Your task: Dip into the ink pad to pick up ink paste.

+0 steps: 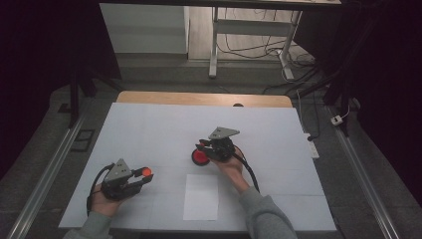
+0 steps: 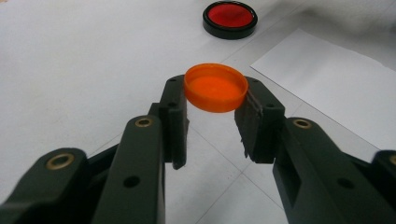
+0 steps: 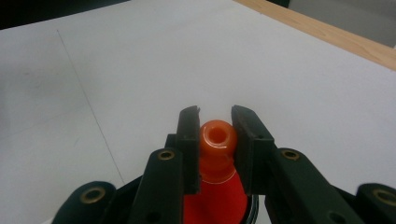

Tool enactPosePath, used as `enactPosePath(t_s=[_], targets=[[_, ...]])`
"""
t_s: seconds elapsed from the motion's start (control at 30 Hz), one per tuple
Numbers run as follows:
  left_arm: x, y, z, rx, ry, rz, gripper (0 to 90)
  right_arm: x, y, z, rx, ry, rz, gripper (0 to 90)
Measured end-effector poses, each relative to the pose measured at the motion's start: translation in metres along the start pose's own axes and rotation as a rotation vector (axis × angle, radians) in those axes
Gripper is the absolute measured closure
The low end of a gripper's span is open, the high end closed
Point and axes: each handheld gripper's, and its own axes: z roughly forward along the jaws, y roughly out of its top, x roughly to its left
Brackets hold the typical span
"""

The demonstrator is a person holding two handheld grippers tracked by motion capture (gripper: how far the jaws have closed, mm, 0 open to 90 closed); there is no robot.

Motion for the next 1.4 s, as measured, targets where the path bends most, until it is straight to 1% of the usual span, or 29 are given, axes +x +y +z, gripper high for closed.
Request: enactPosePath(t_s=[0.07,0.27,0.33,0.43,0.5,0.6,0.7,0.8,1.0,1.03,1.07,1.27,1.4], targets=[[0.0,0.0,0.0,-0.002,0.001,-0.001,64.7,0.0,-0.001,0.001,0.012,-0.004,-0.002,72.6],[0.0,0.0,0.0,0.0,0.001,-0.002,64.7,0.0,-0.002,0.003,0.023,-0.009,-0.009,72.6],[0.0,0.0,0.0,0.0,0.0,-0.001,64.7,0.0,-0.005,0.006,0.035,-0.013,-0.01,72.6],[0.0,-0.001,0.0,0.0,0.0,-0.003,64.7,-0.001,-0.011,0.012,0.074,-0.014,-0.012,72.6],[0.0,-0.001,0.0,0.0,0.0,-0.003,64.7,-0.001,-0.012,0.013,0.063,-0.017,0.006,72.8],[0.0,-0.001,0.0,0.0,0.001,-0.002,64.6,0.002,-0.013,0.012,0.066,-0.03,-0.001,72.9],[-0.001,0.0,0.0,0.001,0.001,0.001,64.7,0.001,-0.013,0.012,0.06,-0.031,0.011,72.9],[-0.001,0.0,-0.001,-0.002,0.002,-0.002,64.7,0.001,-0.014,0.012,0.059,-0.031,0.008,72.9],[-0.001,0.0,0.0,-0.002,0.001,-0.003,64.7,0.001,-0.015,0.012,0.047,-0.027,0.019,73.0],[-0.001,0.0,0.0,-0.002,0.0,-0.003,64.6,0.001,-0.015,0.012,0.054,-0.037,0.011,73.0],[-0.001,0.0,0.0,-0.002,0.0,-0.002,64.6,0.002,-0.015,0.012,0.054,-0.034,0.008,73.0],[0.0,0.0,0.0,-0.002,-0.001,-0.005,64.7,0.001,-0.016,0.012,0.047,-0.028,0.017,73.1],[0.0,0.0,0.0,-0.002,-0.001,-0.004,64.6,0.003,-0.017,0.012,0.041,-0.042,0.002,73.1]])
